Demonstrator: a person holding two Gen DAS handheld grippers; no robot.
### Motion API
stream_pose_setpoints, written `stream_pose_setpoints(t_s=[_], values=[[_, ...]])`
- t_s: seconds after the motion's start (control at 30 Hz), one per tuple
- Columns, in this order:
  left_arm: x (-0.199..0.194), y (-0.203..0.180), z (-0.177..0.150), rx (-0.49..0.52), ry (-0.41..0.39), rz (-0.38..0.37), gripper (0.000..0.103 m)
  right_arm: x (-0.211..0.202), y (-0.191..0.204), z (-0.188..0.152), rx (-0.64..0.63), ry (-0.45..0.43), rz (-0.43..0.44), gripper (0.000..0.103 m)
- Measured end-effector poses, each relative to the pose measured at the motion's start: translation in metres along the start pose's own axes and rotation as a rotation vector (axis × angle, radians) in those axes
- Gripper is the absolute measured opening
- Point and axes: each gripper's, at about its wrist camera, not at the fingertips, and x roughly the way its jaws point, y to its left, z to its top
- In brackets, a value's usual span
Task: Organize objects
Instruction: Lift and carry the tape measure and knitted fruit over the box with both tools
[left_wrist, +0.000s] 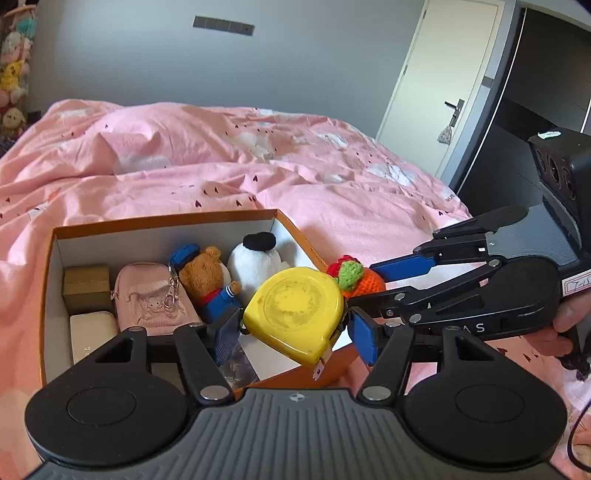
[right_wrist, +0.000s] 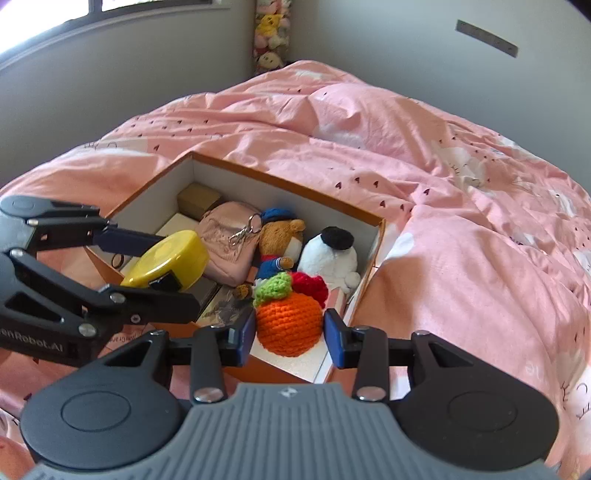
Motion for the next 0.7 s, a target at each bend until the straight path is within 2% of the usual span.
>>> stream_pose_setpoints(t_s=[0.17, 0.3, 0.5, 0.7], values=[[0.037, 0.026, 0.013, 0.053, 0.167, -0.032, 0.073, 0.042, -0.005, 0.018, -0.103, 0.131, 0.048, 0.042], [0.067, 0.037, 0.017, 0.047, 0.276, -0.048, 0.073, 0.072, -0.005, 0.026, -0.144, 0.22, 0.075, 0.042], [0.097, 0.036, 0.016, 0.085, 0.362, -0.084, 0.073, 0.107, 0.001, 0.029, -0.253, 0.353, 0.091, 0.042], [0.117, 0.032, 0.011, 0.166, 0.444, -0.115, 0.073, 0.137, -0.002, 0.035, -0.343, 0.501, 0.16, 0.042]])
